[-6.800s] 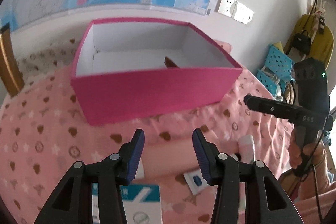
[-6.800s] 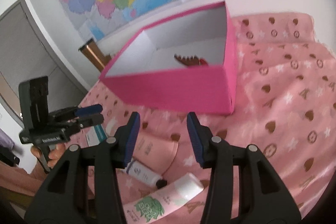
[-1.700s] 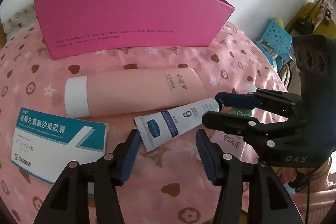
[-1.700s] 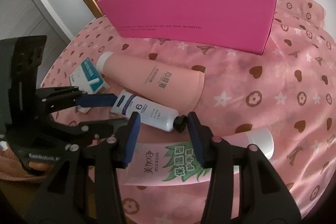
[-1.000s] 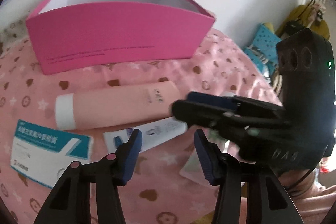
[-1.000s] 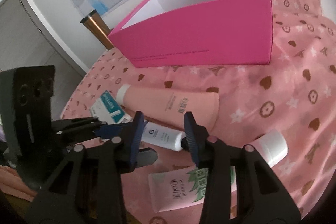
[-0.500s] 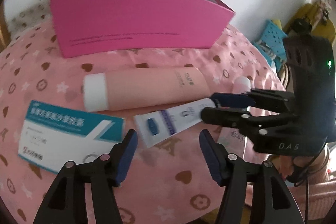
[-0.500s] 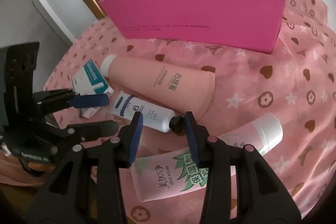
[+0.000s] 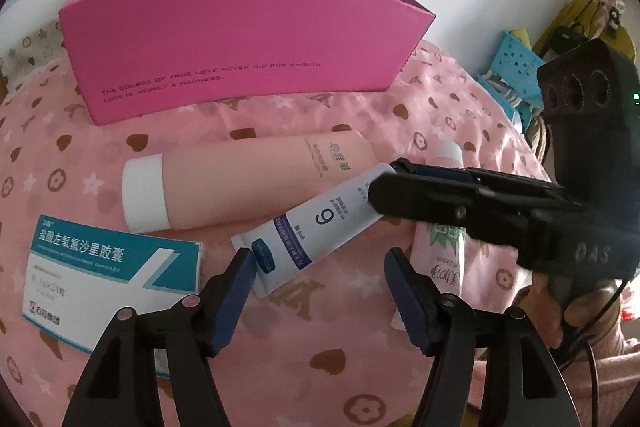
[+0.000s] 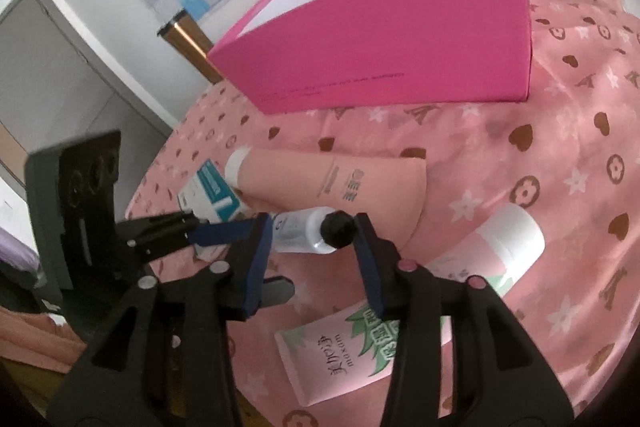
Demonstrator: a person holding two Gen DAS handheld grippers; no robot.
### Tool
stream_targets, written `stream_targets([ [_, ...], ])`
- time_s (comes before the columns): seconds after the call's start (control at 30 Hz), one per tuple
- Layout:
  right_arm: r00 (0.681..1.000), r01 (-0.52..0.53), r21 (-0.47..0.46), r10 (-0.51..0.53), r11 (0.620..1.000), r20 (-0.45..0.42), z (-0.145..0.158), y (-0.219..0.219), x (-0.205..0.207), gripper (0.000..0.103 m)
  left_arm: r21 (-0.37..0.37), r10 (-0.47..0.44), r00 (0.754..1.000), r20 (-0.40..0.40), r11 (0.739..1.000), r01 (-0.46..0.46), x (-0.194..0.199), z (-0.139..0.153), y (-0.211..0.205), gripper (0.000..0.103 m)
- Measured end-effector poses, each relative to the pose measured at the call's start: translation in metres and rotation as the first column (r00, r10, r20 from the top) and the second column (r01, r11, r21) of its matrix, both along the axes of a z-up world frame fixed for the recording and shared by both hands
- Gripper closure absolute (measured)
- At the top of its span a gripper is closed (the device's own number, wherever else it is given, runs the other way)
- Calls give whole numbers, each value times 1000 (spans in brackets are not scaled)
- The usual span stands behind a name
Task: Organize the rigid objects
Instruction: 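Lift the black-capped white tube with the right gripper over the pink box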
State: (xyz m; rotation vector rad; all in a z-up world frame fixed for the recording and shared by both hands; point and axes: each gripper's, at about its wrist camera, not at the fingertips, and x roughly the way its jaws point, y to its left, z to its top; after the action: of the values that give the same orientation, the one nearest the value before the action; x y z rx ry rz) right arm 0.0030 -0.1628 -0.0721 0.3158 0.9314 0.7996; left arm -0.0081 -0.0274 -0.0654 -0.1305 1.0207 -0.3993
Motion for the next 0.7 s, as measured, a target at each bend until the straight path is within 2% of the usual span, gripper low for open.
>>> stream_targets([
  [0.1,1000,-1,41,1,999,-14,-1,-3,4,73,-9,7,1000,1,1000,-7,1,0,3,36],
  [0.23,1000,-11,117,13,993,-21,5,-8,6,77,-7,38,999,3,999,-38,3,2,6,43],
  [0.33,1000,-11,156,14,988,-17,14,-16,7,77,4,55,998,18,998,-56,3,6,7,43],
  [0.5,1000,-20,213,16,977,19,41,-27,11,77,12,37,995,93,999,-39,6,32,2,46],
  [0.7,994,-11,255,-18,967,112,82,-41,24,77,27,12,981,194,999,-18,30,75,-5,47],
])
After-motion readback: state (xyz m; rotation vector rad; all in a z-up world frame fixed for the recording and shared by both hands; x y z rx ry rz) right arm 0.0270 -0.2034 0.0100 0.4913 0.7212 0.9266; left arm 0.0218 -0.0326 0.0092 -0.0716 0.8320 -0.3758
